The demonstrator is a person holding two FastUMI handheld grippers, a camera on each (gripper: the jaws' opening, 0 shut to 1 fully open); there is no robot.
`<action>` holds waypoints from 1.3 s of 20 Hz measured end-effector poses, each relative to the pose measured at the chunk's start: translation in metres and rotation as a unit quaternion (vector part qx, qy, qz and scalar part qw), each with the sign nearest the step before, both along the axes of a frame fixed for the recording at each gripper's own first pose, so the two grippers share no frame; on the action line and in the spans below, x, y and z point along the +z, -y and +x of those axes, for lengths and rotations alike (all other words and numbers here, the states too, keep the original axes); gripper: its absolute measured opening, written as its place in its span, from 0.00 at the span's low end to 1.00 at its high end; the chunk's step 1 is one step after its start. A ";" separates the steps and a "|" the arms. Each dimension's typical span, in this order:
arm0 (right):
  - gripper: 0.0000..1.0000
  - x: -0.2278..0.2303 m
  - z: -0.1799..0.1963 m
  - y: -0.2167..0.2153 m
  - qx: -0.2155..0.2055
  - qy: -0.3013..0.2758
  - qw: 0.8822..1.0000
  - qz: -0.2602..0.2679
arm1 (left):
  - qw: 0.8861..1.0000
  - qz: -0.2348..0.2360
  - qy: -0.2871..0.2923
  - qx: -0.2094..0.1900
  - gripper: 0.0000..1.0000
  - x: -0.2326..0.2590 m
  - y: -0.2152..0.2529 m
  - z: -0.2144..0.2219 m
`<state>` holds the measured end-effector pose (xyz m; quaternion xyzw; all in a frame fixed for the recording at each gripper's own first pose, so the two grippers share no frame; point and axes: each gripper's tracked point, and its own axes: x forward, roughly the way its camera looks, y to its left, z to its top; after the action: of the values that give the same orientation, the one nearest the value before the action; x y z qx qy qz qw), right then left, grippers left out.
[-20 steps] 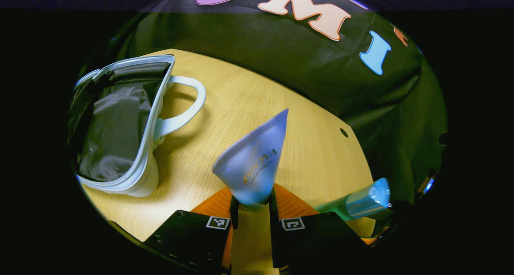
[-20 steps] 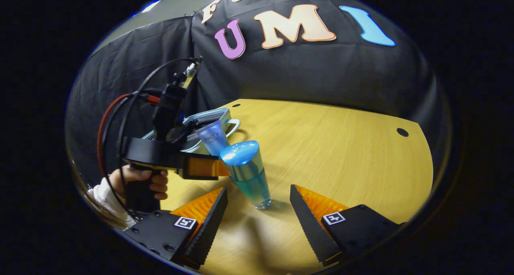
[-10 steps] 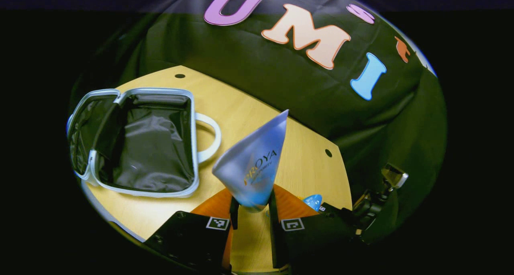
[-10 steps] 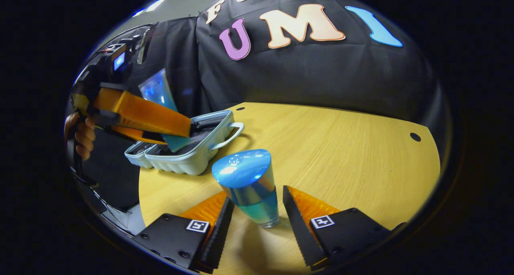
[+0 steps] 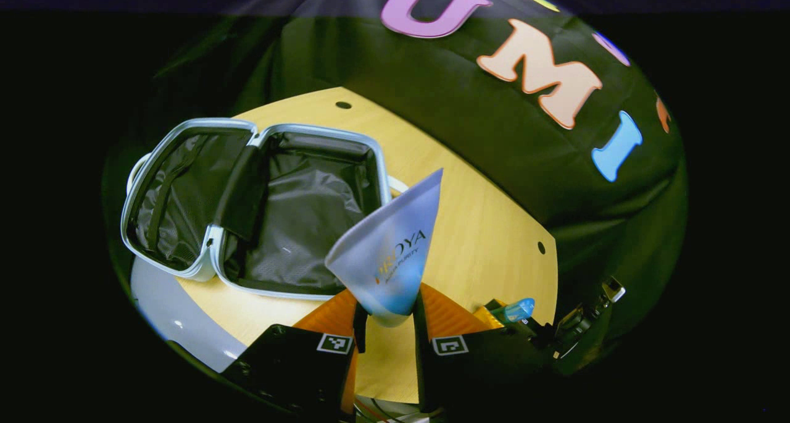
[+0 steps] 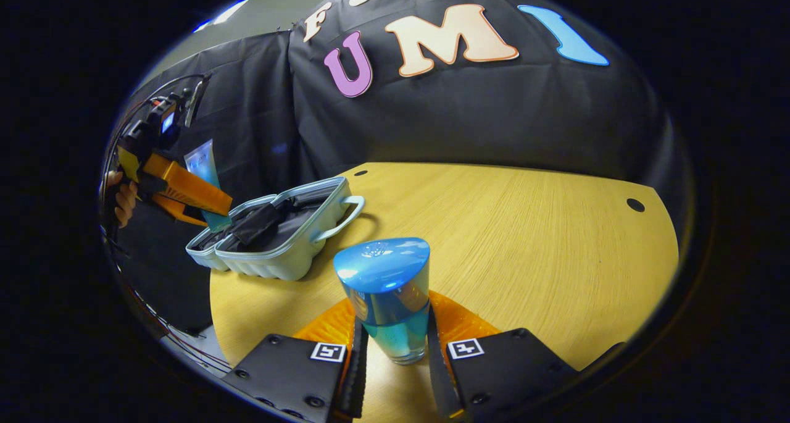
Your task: First open the suitcase, pack the skin care products into it, and then close the suitcase.
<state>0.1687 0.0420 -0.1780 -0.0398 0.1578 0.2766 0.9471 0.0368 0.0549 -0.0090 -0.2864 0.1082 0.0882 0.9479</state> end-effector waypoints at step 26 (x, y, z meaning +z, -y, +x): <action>0.41 0.106 -0.051 -0.185 -0.055 -0.027 0.998 -0.010 | 0.971 -0.023 -0.186 -0.147 0.64 -0.086 -0.107 0.034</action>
<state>0.1175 0.2269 -0.0721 -0.0326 0.1881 0.2234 0.9559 0.0707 0.1621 -0.0948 -0.2676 0.3258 -0.0029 0.9068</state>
